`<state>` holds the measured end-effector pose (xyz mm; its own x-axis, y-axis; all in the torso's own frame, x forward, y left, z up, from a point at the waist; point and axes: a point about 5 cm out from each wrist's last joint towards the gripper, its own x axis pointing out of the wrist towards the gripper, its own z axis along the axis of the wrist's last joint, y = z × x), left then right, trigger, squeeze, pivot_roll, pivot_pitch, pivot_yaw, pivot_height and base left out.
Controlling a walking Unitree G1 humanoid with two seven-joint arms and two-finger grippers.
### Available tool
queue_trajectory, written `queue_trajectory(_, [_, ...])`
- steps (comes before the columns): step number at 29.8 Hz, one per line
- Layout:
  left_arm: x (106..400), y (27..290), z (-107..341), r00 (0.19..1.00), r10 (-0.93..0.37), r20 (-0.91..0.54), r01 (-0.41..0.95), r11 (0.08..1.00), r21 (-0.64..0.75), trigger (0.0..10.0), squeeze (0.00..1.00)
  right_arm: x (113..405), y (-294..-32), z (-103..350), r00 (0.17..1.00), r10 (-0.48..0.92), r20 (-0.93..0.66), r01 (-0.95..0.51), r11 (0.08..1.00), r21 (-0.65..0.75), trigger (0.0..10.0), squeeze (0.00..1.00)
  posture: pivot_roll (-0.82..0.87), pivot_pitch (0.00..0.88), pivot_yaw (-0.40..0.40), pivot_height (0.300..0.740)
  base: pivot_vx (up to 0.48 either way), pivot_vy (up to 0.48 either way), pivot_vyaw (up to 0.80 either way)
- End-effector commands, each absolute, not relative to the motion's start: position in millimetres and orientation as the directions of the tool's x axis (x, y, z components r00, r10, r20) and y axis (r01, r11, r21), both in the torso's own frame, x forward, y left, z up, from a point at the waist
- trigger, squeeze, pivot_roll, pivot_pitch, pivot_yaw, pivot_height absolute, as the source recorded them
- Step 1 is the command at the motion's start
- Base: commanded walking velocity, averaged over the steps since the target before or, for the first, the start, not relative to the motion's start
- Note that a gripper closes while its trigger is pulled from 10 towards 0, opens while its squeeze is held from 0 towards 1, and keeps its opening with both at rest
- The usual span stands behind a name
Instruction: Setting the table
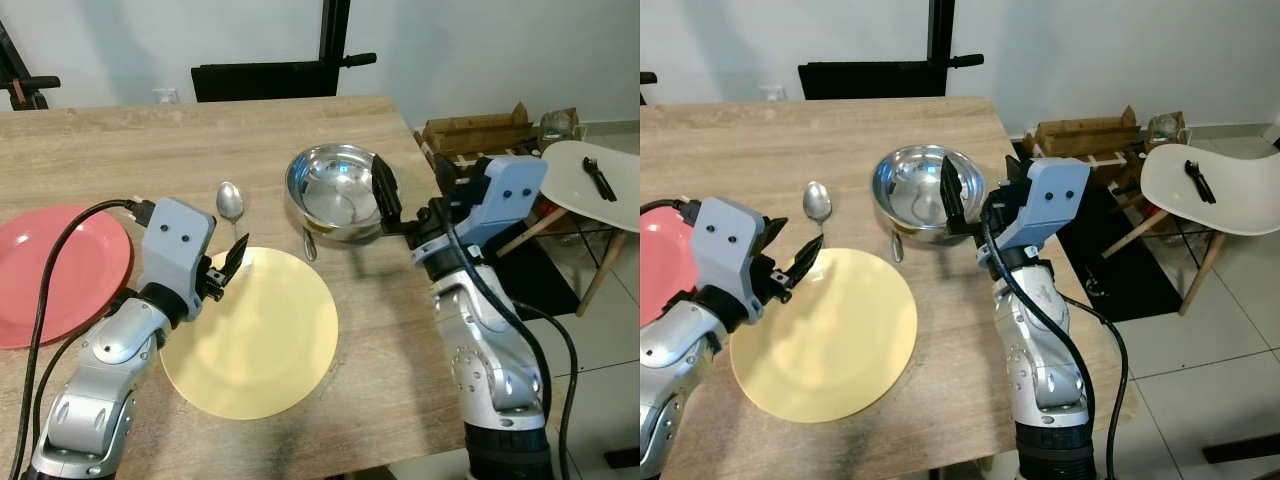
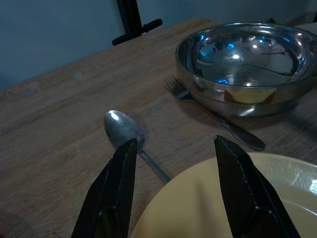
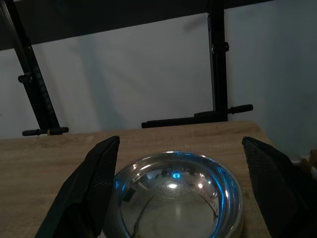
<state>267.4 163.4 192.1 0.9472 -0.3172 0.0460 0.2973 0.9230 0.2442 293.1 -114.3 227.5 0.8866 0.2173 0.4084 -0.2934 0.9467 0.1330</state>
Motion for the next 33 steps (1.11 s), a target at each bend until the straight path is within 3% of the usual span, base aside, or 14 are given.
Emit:
queue_trajectory(1, [266,165,186,0.953,-0.303,0.026,0.288,0.927,0.240,10.0,0.00,291,-115,224,0.888,0.210,0.408,-0.285,0.949,0.132,10.0,0.00,-0.02,0.040,0.026,0.740,0.000,0.000,0.00])
queue_trajectory(33, [276,160,172,0.975,-0.219,0.022,0.213,0.963,0.167,10.0,0.00,297,-114,219,0.896,0.199,0.398,-0.265,0.957,0.118,10.0,0.00,-0.05,0.008,0.030,0.740,0.000,0.000,0.00])
